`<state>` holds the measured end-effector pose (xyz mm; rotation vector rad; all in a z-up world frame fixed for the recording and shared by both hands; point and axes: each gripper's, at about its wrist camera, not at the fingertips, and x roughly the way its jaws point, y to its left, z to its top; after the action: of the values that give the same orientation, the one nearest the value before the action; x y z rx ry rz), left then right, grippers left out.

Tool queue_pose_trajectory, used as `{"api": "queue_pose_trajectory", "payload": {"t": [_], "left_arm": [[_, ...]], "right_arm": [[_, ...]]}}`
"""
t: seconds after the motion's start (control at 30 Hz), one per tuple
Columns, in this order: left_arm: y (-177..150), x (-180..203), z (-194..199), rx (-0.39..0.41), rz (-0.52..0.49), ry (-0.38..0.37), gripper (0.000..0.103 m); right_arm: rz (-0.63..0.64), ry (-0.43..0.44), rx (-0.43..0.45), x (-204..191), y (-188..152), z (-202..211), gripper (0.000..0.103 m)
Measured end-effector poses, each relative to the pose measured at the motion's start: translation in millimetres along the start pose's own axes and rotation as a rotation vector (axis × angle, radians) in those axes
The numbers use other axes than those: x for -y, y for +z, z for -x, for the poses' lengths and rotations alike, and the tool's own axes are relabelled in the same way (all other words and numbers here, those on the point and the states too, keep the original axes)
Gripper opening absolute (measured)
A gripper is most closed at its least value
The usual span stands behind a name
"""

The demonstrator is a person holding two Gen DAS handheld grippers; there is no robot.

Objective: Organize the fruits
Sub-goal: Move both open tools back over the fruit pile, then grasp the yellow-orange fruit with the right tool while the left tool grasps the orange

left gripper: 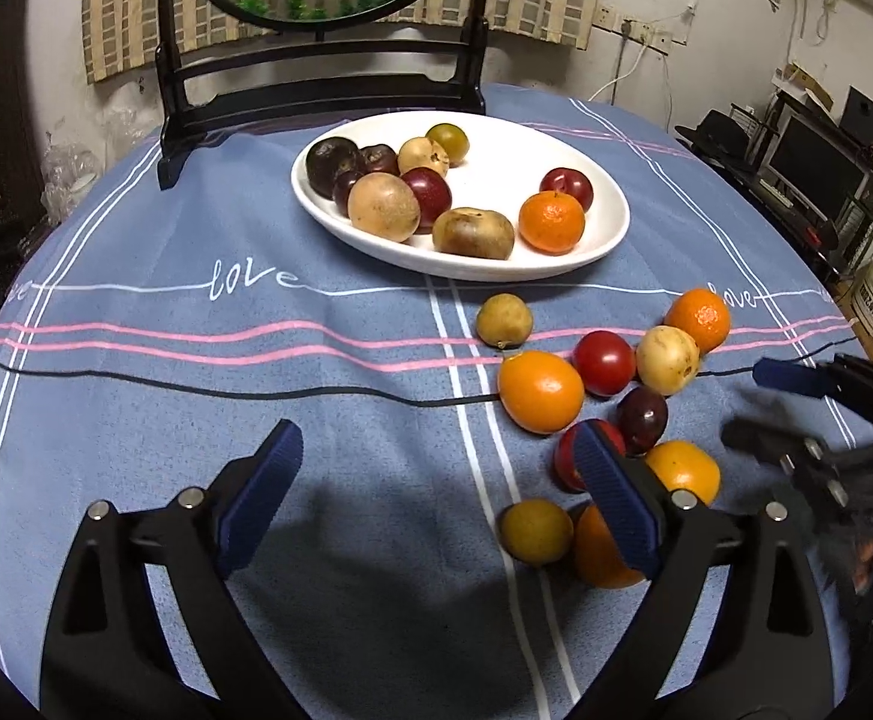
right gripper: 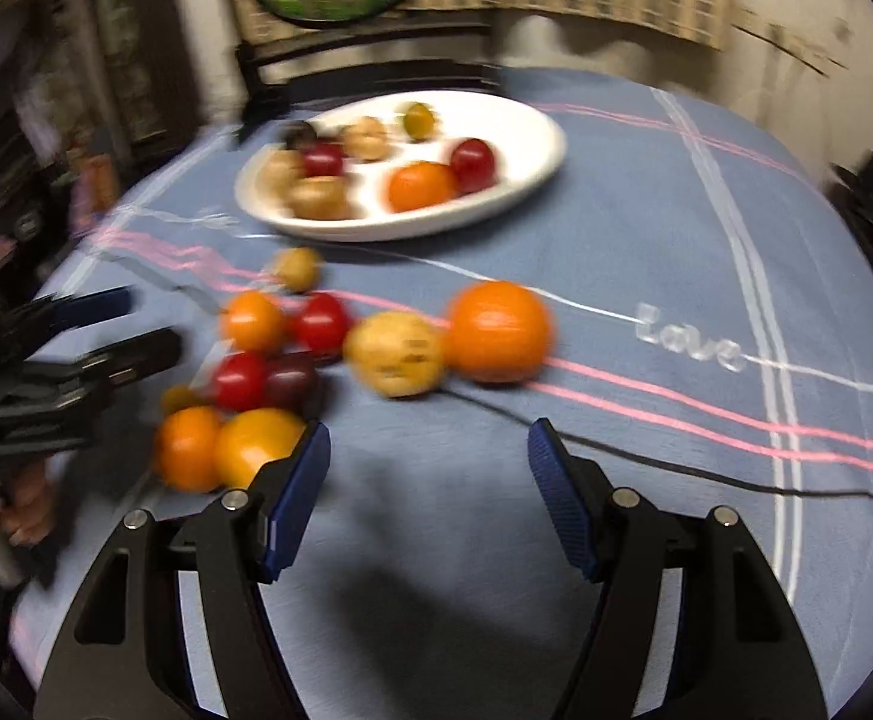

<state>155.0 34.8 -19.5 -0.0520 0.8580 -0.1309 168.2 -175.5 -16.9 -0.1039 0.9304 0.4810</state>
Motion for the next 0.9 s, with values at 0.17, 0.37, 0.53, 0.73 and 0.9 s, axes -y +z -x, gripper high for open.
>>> {"api": "queue_pose_trajectory", "payload": {"t": [0.17, 0.37, 0.53, 0.73, 0.9], "left_arm": [[1.7, -8.2, -0.6, -0.004, 0.042, 0.000, 0.093], [0.3, -5.4, -2.5, -0.014, 0.027, 0.002, 0.093], [0.3, -5.4, -2.7, -0.016, 0.028, 0.003, 0.093], [0.0, -4.9, -2.5, -0.015, 0.025, 0.003, 0.093], [-0.4, -5.4, -1.3, -0.018, 0.031, 0.003, 0.093]], "right_arm": [[0.127, 0.096, -0.001, -28.9, -4.3, 4.8, 0.069], [0.258, 0.074, -0.070, -53.0, -14.1, -3.0, 0.069], [0.318, -0.023, -0.072, -68.0, -17.7, -19.3, 0.069], [0.355, -0.088, -0.026, -81.2, -18.5, -29.3, 0.063], [0.339, -0.089, -0.013, -82.8, -13.9, -31.3, 0.040]]}}
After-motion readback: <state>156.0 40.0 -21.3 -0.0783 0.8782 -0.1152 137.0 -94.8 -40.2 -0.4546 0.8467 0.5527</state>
